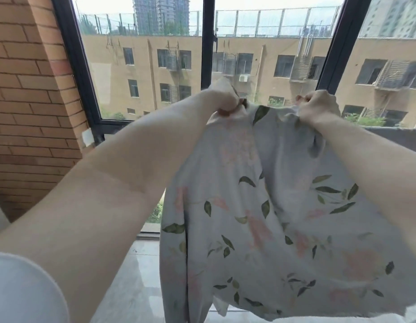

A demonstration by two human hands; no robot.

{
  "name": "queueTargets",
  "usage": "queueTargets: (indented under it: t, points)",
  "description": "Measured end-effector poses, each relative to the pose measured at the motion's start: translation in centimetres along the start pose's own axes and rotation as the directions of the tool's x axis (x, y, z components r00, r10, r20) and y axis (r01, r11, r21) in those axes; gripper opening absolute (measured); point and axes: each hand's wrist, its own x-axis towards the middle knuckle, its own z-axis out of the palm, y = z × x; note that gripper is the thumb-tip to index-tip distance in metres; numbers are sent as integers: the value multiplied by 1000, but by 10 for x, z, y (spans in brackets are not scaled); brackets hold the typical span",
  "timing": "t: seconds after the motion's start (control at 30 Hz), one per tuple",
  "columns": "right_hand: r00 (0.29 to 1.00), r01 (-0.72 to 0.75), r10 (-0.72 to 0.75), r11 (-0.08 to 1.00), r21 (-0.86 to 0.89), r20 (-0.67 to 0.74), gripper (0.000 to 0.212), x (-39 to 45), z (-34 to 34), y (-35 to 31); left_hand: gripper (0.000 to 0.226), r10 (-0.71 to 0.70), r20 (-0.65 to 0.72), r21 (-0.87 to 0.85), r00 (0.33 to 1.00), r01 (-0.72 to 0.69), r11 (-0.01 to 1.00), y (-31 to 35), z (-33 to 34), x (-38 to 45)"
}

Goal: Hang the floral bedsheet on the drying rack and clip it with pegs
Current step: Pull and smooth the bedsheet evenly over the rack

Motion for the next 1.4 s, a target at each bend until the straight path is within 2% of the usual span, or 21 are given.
queueTargets:
  t: [0.07, 0.13, 0.2, 0.23, 0.3, 0.4, 0.53, 0.7, 0.83, 0.93, 1.03, 1.13, 1.2, 1.3, 1.4]
  points:
    - [995, 75, -76, 997, 23, 58, 31, -4, 2, 3, 24, -53, 100, 142, 994, 39, 989, -10, 17, 0]
    - [973, 161, -169, 985, 60, 160, 32, -12, 3, 4, 27, -98, 150, 108, 984, 82, 991, -18, 19, 0]
    - [936, 220, -212, 975, 1, 280, 36, -20, 4, 7, 28, -88, 164, 74, 983, 77, 994, -21, 13, -3]
    - [929, 234, -208, 971, -48, 305, 46, -23, 5, 9, 29, -63, 161, 55, 985, 55, 997, -22, 9, -5]
    - [939, 230, -194, 968, -98, 285, 59, -26, 9, 12, 34, 9, 112, -8, 994, -8, 1000, -28, 1, -15]
    - [950, 244, -210, 961, -129, 230, 63, -24, 11, 9, 39, 84, -40, -87, 996, -88, 992, -50, -11, -37]
    - [957, 260, -231, 951, -166, 173, 59, -29, 20, 15, 54, 43, 1, -33, 999, -43, 999, -91, 0, -67]
    - [925, 368, -354, 925, -95, 137, 59, -38, 21, 34, 59, 52, -64, -38, 997, -55, 998, -115, 9, -79]
    - [945, 326, -324, 929, -174, 43, 53, -34, 8, 72, 61, 20, -43, 2, 999, -20, 1000, -120, 9, -77]
    - [948, 318, -312, 919, -233, 60, 58, -29, 0, 88, 54, 6, -21, 38, 1000, -5, 999, -108, 7, -75]
    - [953, 304, -294, 924, -232, 78, 64, -24, -2, 87, 40, 175, -81, 82, 981, -169, 982, -70, 15, -73]
    - [939, 344, -327, 913, -218, 110, 68, -22, 3, 87, 42, 289, -64, 239, 955, -266, 934, -40, 37, -75]
    - [939, 341, -324, 916, -209, 114, 71, -18, -5, 94, 49, 296, -126, 323, 947, -243, 915, -32, 49, -73]
    - [944, 324, -302, 926, -195, 136, 67, -8, -22, 112, 57, 257, -244, 348, 935, -163, 923, -32, 55, -71]
    - [949, 309, -283, 924, -224, 138, 65, 6, -42, 144, 61, 223, -296, 379, 929, -100, 920, -32, 57, -71]
